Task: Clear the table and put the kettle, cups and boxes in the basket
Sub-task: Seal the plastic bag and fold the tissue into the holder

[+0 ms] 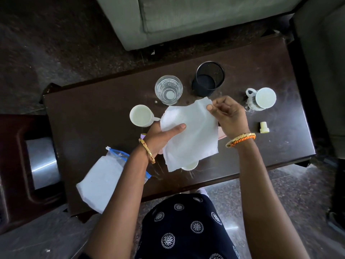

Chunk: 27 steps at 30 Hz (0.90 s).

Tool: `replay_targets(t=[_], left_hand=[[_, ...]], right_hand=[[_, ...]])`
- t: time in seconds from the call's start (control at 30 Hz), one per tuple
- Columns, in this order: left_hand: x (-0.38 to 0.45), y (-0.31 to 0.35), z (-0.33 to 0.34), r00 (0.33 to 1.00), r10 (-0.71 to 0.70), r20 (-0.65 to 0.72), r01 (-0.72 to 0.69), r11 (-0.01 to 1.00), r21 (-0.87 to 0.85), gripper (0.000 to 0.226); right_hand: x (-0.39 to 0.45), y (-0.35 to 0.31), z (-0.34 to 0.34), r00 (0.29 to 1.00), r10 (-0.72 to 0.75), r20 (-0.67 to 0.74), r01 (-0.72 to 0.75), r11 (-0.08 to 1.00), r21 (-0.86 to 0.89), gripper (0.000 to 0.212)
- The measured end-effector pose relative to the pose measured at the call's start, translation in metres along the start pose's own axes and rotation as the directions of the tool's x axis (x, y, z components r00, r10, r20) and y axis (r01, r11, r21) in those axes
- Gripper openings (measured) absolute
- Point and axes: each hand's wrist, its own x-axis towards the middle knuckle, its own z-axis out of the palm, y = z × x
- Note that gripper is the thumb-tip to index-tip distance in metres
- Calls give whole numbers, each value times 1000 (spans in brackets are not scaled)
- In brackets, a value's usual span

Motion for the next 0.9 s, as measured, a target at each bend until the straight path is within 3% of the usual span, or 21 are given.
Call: replay_targets(t=[0.07,0.13,0.2,0.27,0.33,0.4,0.47,0.53,0.6,0.73,0.83,0.9], left_hand=[[2,2,1,1000,15,-15,-15,1000,14,24],[2,5,1,999,27,-34,-26,999,26,29],[1,8,0,999,14,-39,-14,1000,12,34],[-1,10,0,999,-6,-42,5,1000,-16,37],[-2,12,1,999,2,-50,-4,999,-43,39],[-5,10,6,996,48,-81,-54,996,-76,40],[-12,3,19,986,87,-141,-100,991,-92,39],[-18,-9,34,967,109,-230,-126,990,-62,39],[-20,-18,44,951,93,-295,-115,992,-57,34],[-24,-26,46,970,-24,-240,11,998,-58,5],[-28,-27,48,980,-47,-194,25,993,-117,8],[-27,-22,43,979,-30,-202,-7,984,-180,19]], right_hand=[[7,-3,1,998,39,52,-38,999,-24,17],[9,-3,0,995,96,22,-97,994,58,16],[5,2,-5,967,250,41,-253,951,176,38],[-3,7,-9,915,355,190,-386,908,163,55],[-13,12,-8,907,320,273,-381,900,212,40],[-19,13,-4,941,290,176,-336,863,377,25],[-24,12,1,943,317,102,-326,816,478,29],[-30,9,8,920,381,95,-378,794,476,46],[-33,8,10,899,429,86,-420,790,448,45],[-34,11,1,851,524,37,-477,740,474,39],[-36,19,-11,834,521,180,-542,716,440,52],[-40,24,-20,837,458,300,-547,710,444,44]])
